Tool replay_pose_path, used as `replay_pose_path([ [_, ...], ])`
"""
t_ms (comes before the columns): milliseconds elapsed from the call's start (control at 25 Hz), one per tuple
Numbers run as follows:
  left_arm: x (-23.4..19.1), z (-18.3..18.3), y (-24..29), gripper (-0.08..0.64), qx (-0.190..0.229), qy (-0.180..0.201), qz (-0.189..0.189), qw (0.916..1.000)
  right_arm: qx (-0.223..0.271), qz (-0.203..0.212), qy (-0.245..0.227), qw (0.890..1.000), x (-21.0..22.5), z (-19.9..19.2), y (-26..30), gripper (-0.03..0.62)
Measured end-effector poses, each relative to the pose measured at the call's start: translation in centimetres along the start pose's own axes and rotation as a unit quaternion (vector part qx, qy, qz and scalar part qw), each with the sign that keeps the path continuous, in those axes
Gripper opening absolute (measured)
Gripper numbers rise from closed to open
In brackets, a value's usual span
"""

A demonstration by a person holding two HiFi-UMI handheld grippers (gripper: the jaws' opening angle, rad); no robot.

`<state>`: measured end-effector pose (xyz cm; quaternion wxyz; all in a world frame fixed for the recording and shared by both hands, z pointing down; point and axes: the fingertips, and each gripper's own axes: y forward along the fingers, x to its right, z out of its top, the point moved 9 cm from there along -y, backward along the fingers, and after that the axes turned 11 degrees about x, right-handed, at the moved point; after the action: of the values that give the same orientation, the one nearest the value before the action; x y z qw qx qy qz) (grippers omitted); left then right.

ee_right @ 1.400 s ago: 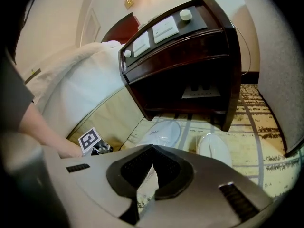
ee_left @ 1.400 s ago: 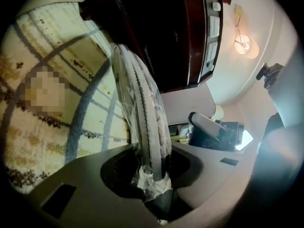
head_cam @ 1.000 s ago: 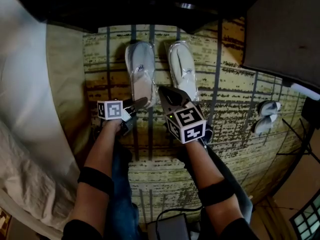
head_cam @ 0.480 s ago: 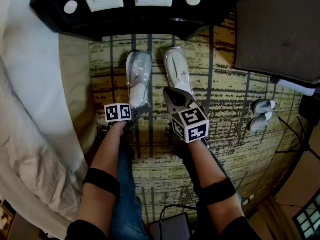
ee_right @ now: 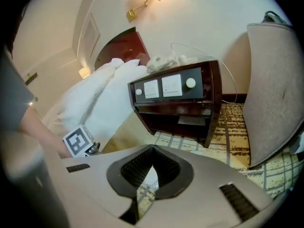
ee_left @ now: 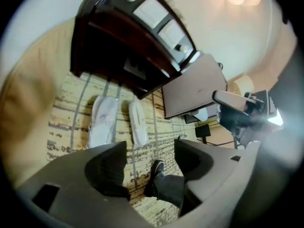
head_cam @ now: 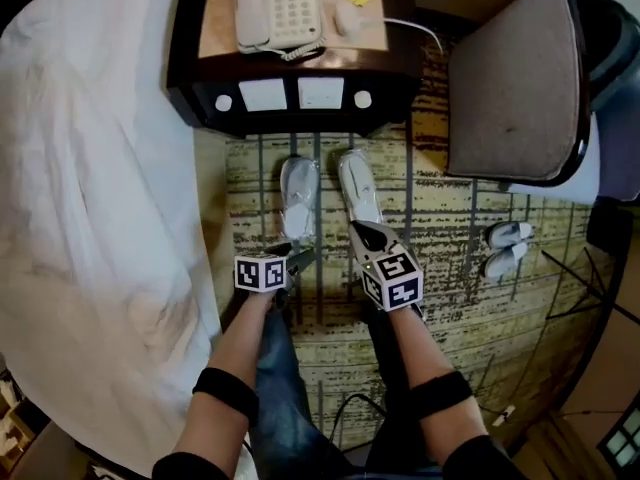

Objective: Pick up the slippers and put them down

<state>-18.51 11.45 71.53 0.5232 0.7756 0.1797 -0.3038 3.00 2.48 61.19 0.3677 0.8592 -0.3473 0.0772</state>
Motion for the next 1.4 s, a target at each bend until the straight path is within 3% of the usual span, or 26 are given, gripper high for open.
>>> replay_pose_path([
  [120, 6.4, 2.1, -5.5, 0.093, 0.045, 0.067, -0.013, 0.9967, 0.002, 0.001, -0.001, 1.000, -2.3, 4.3, -4.2, 0.002],
  [200, 10.3, 3.6, -9.3, 0.000, 0.076, 0.099, -0.021, 0.9920, 0.006, 0.004, -0.004, 1.000, -4.0, 7.1, -6.9, 0.002],
  [360, 18.1, 6.5, -16.8, 0.000, 0.119, 0.153, -0.042, 0.9802, 0.019, 0.005, -0.011, 1.000, -6.6, 12.1, -12.3, 0.002],
  [560, 26.7, 10.2, -26.4, 0.000, 0.186, 0.203, -0.042, 0.9606, 0.035, 0.008, -0.025, 0.999, -9.2, 17.9, -18.9, 0.002],
  [760, 33.4, 13.2, -33.9, 0.000, 0.247, 0.259, -0.023, 0.9334, 0.061, 0.013, -0.049, 0.997, -11.0, 23.2, -24.5, 0.002],
  [960, 37.0, 14.8, -38.5, 0.000, 0.291, 0.293, -0.008, 0.9107, 0.089, 0.005, -0.060, 0.994, -11.8, 26.6, -28.4, 0.002],
  [1400, 38.9, 16.4, -43.7, 0.000, 0.338, 0.301, 0.001, 0.8916, 0.117, -0.010, -0.059, 0.991, -12.8, 28.6, -34.0, 0.002],
])
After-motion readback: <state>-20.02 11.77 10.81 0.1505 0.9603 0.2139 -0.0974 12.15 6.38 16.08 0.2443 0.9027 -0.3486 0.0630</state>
